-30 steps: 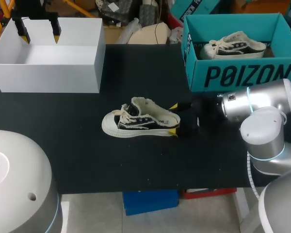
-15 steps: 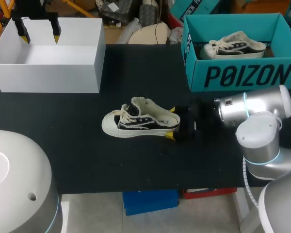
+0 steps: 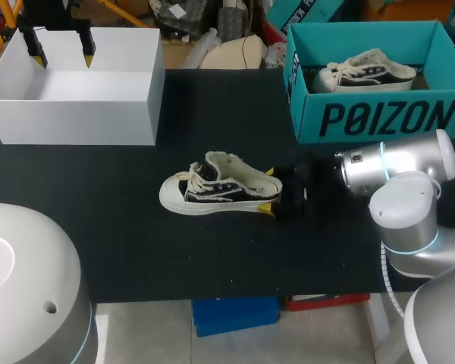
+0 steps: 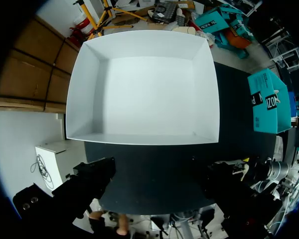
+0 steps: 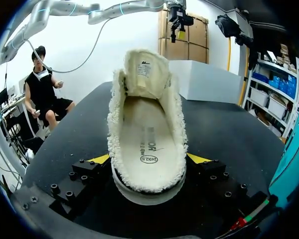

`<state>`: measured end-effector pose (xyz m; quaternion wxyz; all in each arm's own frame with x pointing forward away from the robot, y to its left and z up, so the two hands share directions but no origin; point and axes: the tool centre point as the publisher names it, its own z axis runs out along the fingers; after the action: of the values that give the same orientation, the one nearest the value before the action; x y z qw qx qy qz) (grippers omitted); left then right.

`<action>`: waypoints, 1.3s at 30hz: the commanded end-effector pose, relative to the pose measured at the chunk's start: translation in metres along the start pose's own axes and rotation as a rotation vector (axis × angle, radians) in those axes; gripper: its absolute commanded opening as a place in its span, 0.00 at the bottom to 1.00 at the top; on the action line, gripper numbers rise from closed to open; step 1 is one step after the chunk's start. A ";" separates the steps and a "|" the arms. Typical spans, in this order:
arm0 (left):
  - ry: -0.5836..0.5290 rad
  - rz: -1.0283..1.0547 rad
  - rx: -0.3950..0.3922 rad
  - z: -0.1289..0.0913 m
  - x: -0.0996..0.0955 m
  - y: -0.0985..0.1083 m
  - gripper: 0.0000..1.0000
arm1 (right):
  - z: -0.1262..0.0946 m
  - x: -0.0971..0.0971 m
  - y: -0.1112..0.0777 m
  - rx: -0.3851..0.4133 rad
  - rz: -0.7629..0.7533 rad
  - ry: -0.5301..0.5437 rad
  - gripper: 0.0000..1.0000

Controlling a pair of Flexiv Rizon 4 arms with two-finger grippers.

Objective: Take the shoe out of the shoebox, open the shoe tongue, remove and reinsert the insole, then place the shoe into the shoebox

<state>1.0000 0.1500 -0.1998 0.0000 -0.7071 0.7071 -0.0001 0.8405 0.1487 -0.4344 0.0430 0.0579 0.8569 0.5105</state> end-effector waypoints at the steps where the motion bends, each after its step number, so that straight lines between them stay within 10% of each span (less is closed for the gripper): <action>1: 0.000 0.000 0.000 0.000 0.000 0.000 1.00 | 0.001 -0.001 0.001 0.004 0.003 -0.001 0.00; 13: -0.092 -0.041 0.096 -0.015 0.047 0.021 1.00 | 0.001 -0.001 0.001 0.004 0.003 -0.001 0.00; 24: -0.086 0.034 0.059 0.008 0.101 0.100 1.00 | 0.001 -0.001 0.001 0.004 0.003 -0.001 0.00; 39: -0.062 0.054 0.010 0.014 0.104 0.108 1.00 | 0.001 -0.001 0.001 0.004 0.003 -0.001 0.00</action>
<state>0.8917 0.0450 -0.2129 0.0253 -0.6879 0.7251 0.0189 0.8410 0.1487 -0.4341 0.0423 0.0579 0.8572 0.5099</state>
